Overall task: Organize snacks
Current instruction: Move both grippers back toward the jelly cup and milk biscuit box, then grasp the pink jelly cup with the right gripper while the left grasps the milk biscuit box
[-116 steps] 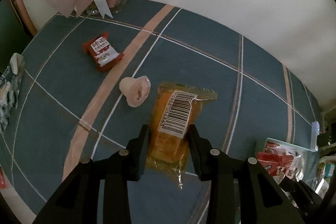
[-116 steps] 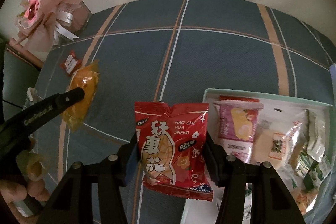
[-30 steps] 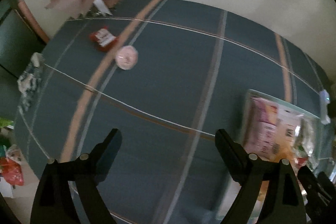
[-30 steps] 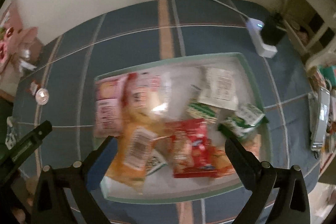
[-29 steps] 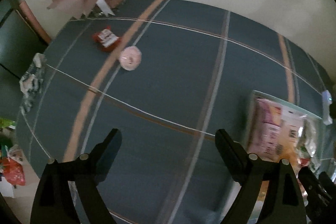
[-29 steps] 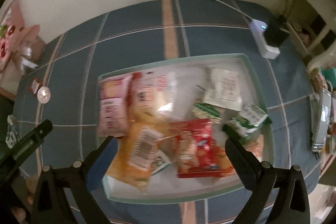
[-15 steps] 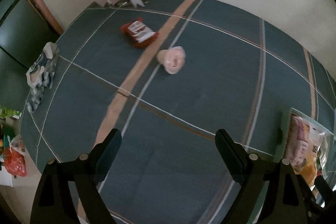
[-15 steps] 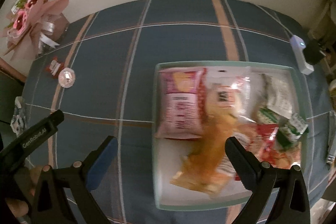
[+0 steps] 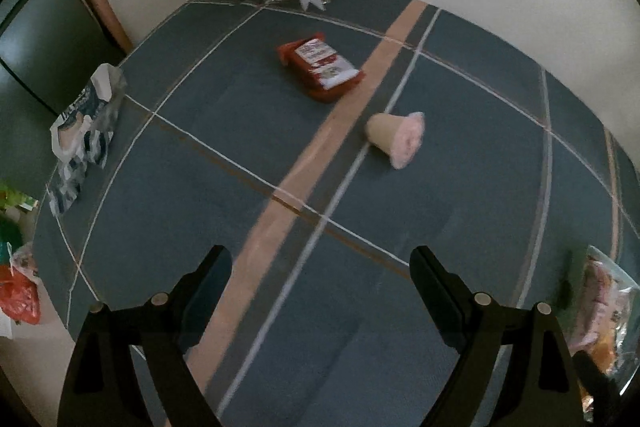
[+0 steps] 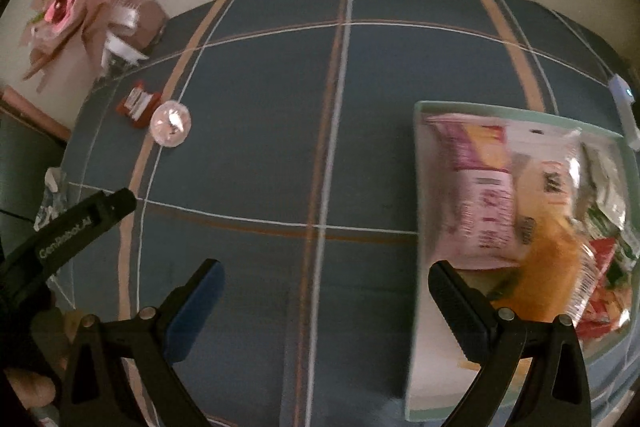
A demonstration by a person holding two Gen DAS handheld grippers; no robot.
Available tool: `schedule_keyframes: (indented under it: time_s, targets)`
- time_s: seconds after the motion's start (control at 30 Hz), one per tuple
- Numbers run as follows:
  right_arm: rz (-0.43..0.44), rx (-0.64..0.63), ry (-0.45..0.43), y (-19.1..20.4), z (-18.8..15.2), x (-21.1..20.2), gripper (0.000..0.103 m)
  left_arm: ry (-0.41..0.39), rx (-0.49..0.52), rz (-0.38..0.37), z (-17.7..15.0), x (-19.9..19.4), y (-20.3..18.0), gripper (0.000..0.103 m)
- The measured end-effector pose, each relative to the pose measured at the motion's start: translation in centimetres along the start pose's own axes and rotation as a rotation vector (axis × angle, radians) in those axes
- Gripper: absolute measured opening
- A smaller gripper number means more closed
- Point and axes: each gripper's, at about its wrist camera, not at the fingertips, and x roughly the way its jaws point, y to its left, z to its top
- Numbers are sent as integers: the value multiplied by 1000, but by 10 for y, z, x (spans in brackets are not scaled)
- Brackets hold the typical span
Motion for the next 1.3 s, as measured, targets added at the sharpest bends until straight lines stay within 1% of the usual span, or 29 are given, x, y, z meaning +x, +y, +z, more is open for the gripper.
schedule_keyframes:
  time_s: [0.03, 0.1, 0.2, 0.37, 0.47, 0.57, 0.67, 0.77, 0.87, 1.03, 1.17, 1.3]
  targets:
    - [-5, -10, -3, 3, 1, 3, 103, -3, 1, 8, 3, 3, 4, 91]
    - [-8, -29, -12, 12, 2, 7, 103, -22, 35, 33, 10, 7, 11, 91]
    - [-13, -57, -23, 24, 5, 14, 103, -34, 95, 37, 24, 13, 21, 91]
    - [-27, -113, -32, 45, 16, 29, 103, -20, 127, -29, 54, 23, 41, 91]
    - [-6, -107, -21, 57, 30, 39, 103, -10, 112, -62, 71, 28, 53, 91]
    - [29, -95, -24, 72, 47, 48, 103, -24, 117, -81, 86, 30, 59, 91]
    - [57, -94, -30, 89, 65, 57, 103, -14, 96, -138, 100, 34, 66, 91]
    - [59, -99, -30, 104, 79, 69, 103, -10, 75, -175, 110, 38, 71, 91]
    - [56, -109, -17, 115, 85, 81, 103, -16, 73, -192, 116, 43, 72, 91]
    - [73, -108, -13, 133, 90, 100, 103, 0, 52, -214, 124, 53, 74, 91]
    - [81, -106, -25, 149, 96, 110, 98, 11, 40, -228, 129, 59, 73, 91]
    - [39, -90, -53, 162, 100, 116, 95, 15, 46, -215, 132, 64, 69, 91]
